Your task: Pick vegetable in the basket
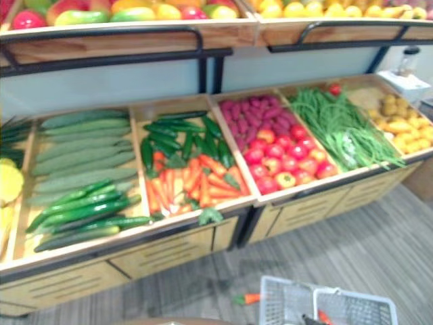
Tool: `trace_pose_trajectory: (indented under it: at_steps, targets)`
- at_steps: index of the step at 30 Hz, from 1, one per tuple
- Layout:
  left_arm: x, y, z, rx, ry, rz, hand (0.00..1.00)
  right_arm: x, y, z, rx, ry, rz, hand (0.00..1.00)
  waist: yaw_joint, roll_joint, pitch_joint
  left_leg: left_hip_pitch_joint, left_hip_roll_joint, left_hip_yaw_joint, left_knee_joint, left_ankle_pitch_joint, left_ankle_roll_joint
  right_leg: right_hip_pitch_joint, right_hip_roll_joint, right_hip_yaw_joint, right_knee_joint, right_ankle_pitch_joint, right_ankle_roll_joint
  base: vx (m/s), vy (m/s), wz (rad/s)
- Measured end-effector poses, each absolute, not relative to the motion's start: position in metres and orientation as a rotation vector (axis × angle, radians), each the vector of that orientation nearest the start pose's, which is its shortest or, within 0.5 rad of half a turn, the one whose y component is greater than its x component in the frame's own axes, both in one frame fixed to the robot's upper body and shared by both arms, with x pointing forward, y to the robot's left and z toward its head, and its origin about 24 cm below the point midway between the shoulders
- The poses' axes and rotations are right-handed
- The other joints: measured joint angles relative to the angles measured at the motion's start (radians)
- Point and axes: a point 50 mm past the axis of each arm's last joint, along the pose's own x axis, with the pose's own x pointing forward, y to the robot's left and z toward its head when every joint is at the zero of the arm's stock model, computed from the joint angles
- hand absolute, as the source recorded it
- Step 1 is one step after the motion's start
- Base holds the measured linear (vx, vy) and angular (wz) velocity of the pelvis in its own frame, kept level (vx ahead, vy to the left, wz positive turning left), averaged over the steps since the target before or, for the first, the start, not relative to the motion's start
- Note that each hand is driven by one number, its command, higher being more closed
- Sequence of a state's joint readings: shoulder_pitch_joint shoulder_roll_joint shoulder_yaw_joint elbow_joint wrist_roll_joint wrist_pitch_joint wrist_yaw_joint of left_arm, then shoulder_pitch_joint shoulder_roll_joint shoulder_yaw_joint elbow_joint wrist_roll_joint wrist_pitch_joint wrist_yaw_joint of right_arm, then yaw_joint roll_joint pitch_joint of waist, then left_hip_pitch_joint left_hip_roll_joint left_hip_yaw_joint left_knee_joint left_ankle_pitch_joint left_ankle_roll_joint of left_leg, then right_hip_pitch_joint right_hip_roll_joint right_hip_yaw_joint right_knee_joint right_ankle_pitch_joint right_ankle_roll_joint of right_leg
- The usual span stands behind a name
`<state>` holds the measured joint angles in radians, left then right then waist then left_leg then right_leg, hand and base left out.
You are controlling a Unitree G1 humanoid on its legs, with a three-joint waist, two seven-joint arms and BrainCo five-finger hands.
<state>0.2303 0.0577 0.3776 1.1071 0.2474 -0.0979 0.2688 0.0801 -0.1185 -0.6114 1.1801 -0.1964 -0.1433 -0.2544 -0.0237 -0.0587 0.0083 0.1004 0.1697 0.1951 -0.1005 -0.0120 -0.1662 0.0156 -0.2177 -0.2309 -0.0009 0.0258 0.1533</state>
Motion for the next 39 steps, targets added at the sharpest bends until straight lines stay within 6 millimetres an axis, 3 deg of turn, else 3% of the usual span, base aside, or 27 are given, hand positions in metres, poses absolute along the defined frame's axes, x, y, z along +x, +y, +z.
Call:
trace_pose_trajectory:
  at_steps: [4,6,7,8,9,10,11,13,14,15,16,17,18,19,20,21,23,26,30,34,35,36,37,38,39]
  targets:
    - [0.034,0.239,-0.161,0.366,1.191,0.406,0.0,0.055,-0.258,-0.155,-0.076,1.089,-0.729,1.0,-0.012,-0.031,0.038,0.051,-0.012,0.133,0.0,-0.031,-0.002,-0.09,0.0,0.14,0.096,-0.001,-0.013,-0.03,0.047,-0.92]
    - [0.046,0.244,-0.158,0.433,1.155,0.361,0.0,0.062,-0.246,-0.157,-0.072,1.073,-0.683,1.0,-0.03,-0.037,0.063,0.074,-0.001,0.217,0.0,-0.046,0.006,-0.135,0.033,0.176,0.108,0.064,-0.07,-0.09,0.038,-1.11]
    - [0.049,0.248,-0.156,0.448,1.144,0.362,0.0,0.064,-0.242,-0.157,-0.07,1.07,-0.672,1.0,-0.033,-0.043,0.072,0.082,-0.001,0.244,0.006,-0.047,0.008,-0.148,0.042,0.165,0.106,0.095,-0.08,-0.12,0.052,-1.36]
    - [0.061,0.25,-0.154,0.459,1.113,0.357,0.0,0.071,-0.236,-0.157,-0.075,1.052,-0.63,1.0,-0.027,-0.051,0.087,0.071,0.001,0.301,0.044,-0.061,0.045,-0.18,0.063,0.105,0.072,0.196,-0.154,-0.17,0.017,-1.63]
    - [0.064,0.245,-0.155,0.445,1.104,0.35,0.0,0.085,-0.235,-0.154,-0.081,1.007,-0.607,1.0,-0.017,-0.026,0.106,0.06,0.036,0.376,0.056,-0.062,0.07,-0.184,0.069,-0.027,0.056,0.232,-0.216,-0.18,0.0,-1.63]
    - [0.069,0.244,-0.154,0.44,1.092,0.351,0.0,0.086,-0.236,-0.153,-0.08,1.01,-0.61,1.0,-0.02,-0.024,0.113,0.064,0.035,0.402,0.058,-0.057,0.06,-0.205,0.047,-0.129,0.176,0.126,-0.227,-0.15,-0.007,-1.25]
    - [0.075,0.241,-0.153,0.437,1.066,0.348,0.0,0.075,-0.24,-0.155,-0.09,1.039,-0.62,1.0,-0.03,-0.023,0.115,0.068,0.033,0.434,0.078,-0.061,0.067,-0.214,-0.026,-0.267,0.475,-0.053,-0.208,-0.07,0.023,-0.68]
    - [0.078,0.241,-0.152,0.432,1.058,0.35,0.0,0.063,-0.24,-0.157,-0.088,1.071,-0.631,1.0,-0.028,-0.023,0.116,0.08,0.032,0.474,0.099,-0.065,0.071,-0.186,-0.072,-0.325,0.602,-0.101,-0.213,-0.05,0.018,-0.71]
    - [0.078,0.244,-0.152,0.426,1.06,0.37,0.0,0.062,-0.239,-0.158,-0.086,1.073,-0.628,1.0,-0.027,-0.042,0.123,0.092,0.014,0.525,0.128,-0.079,0.084,-0.188,-0.073,-0.351,0.584,-0.086,-0.201,-0.05,0.009,-0.98]
    - [0.078,0.242,-0.153,0.407,1.064,0.379,0.0,0.063,-0.241,-0.157,-0.089,1.069,-0.628,1.0,-0.026,-0.042,0.13,0.085,0.017,0.55,0.137,-0.094,0.101,-0.179,-0.05,-0.358,0.542,-0.077,-0.205,-0.19,0.011,-1.26]
    - [0.07,0.236,-0.156,0.383,1.094,0.378,0.0,0.066,-0.243,-0.156,-0.09,1.062,-0.632,1.0,-0.014,0.002,0.119,0.062,0.017,0.548,0.114,-0.116,0.105,-0.14,0.038,-0.314,0.347,-0.051,-0.182,-0.18,-0.02,-1.46]
    - [0.067,0.23,-0.158,0.351,1.103,0.382,0.0,0.067,-0.249,-0.155,-0.076,1.066,-0.663,1.0,-0.004,0.013,0.114,0.058,0.014,0.599,0.106,-0.094,0.093,-0.143,-0.002,-0.324,0.473,-0.172,-0.199,-0.19,-0.04,-1.34]
    - [0.069,0.23,-0.158,0.347,1.106,0.383,0.0,0.06,-0.249,-0.157,-0.07,1.102,-0.677,1.0,-0.007,0.006,0.114,0.039,0.009,0.616,0.133,-0.097,0.094,-0.125,-0.049,-0.325,0.553,-0.214,-0.169,-0.04,-0.118,-1.1]
    - [0.071,0.232,-0.157,0.352,1.099,0.389,0.0,0.048,-0.248,-0.16,-0.06,1.144,-0.683,1.0,-0.002,0.0,0.111,0.019,0.012,0.637,0.165,-0.103,0.097,-0.093,-0.089,-0.342,0.559,-0.224,-0.141,-0.03,-0.136,-0.78]
    - [0.071,0.234,-0.157,0.346,1.096,0.4,0.0,0.047,-0.244,-0.162,-0.05,1.158,-0.675,1.0,0.002,-0.017,0.104,0.002,0.02,0.665,0.197,-0.107,0.092,-0.103,-0.079,-0.338,0.523,-0.216,-0.114,-0.01,-0.193,-0.76]
    - [0.07,0.234,-0.157,0.341,1.098,0.407,0.0,0.047,-0.244,-0.162,-0.048,1.162,-0.675,1.0,-0.002,-0.011,0.102,-0.006,0.027,0.678,0.207,-0.107,0.092,-0.108,-0.06,-0.345,0.498,-0.213,-0.119,-0.02,-0.15,-0.98]
    - [0.064,0.23,-0.159,0.328,1.116,0.397,0.0,0.053,-0.241,-0.162,-0.054,1.153,-0.649,1.0,0.001,0.008,0.084,-0.011,0.065,0.775,0.196,-0.083,0.082,-0.102,0.037,-0.321,0.317,-0.183,-0.137,-0.08,-0.21,-1.29]
    - [0.072,0.231,-0.157,0.329,1.095,0.388,0.0,0.053,-0.239,-0.162,-0.065,1.157,-0.633,1.0,-0.004,0.006,0.082,-0.008,0.067,0.837,0.196,-0.067,0.078,-0.082,0.073,-0.31,0.198,-0.174,-0.121,-0.12,-0.201,-0.75]
    - [0.079,0.23,-0.156,0.286,1.068,0.416,0.0,0.035,-0.233,-0.166,-0.088,1.205,-0.601,1.0,-0.005,0.006,0.075,0.012,0.11,0.854,0.279,-0.047,0.079,-0.007,0.112,-0.304,0.067,-0.118,-0.121,-0.1,-0.08,-0.12]
    - [0.079,0.232,-0.156,0.208,1.066,0.487,0.0,0.04,-0.227,-0.166,-0.124,1.186,-0.531,1.0,-0.005,0.003,0.084,0.01,0.204,0.86,0.466,-0.048,0.079,0.042,0.149,-0.268,-0.004,-0.079,-0.14,-0.14,-0.046,-0.33]
    - [0.076,0.232,-0.156,0.171,1.069,0.517,0.0,0.043,-0.227,-0.165,-0.139,1.168,-0.518,1.0,-0.004,0.01,0.089,0.007,0.239,0.812,0.541,-0.046,0.083,0.055,0.161,-0.237,-0.013,-0.077,-0.144,-0.15,-0.035,-0.64]
    - [0.075,0.231,-0.157,0.131,1.068,0.549,0.0,0.047,-0.229,-0.164,-0.154,1.154,-0.507,1.0,0.003,0.009,0.104,-0.03,0.25,0.663,0.608,-0.042,0.094,0.076,0.167,-0.192,-0.02,-0.073,-0.151,-0.12,-0.02,-0.73]
    - [0.075,0.231,-0.157,0.122,1.067,0.557,0.0,0.05,-0.232,-0.163,-0.16,1.142,-0.509,1.0,0.003,0.017,0.105,-0.049,0.224,0.556,0.607,-0.071,0.086,0.076,0.164,-0.169,-0.016,-0.072,-0.152,-0.08,0.031,-1.02]
    - [0.072,0.224,-0.158,0.074,1.064,0.577,0.0,0.059,-0.24,-0.159,-0.177,1.105,-0.516,1.0,0.004,0.03,0.112,-0.072,0.14,0.34,0.57,-0.128,0.082,0.074,0.151,-0.113,-0.014,-0.071,-0.152,-0.04,0.067,-0.95]
    - [0.071,0.224,-0.159,0.073,1.066,0.58,0.0,0.063,-0.243,-0.158,-0.184,1.093,-0.518,1.0,0.004,0.035,0.115,-0.081,0.096,0.251,0.548,-0.146,0.079,0.072,0.146,-0.089,-0.018,-0.068,-0.147,-0.06,0.073,-1.26]
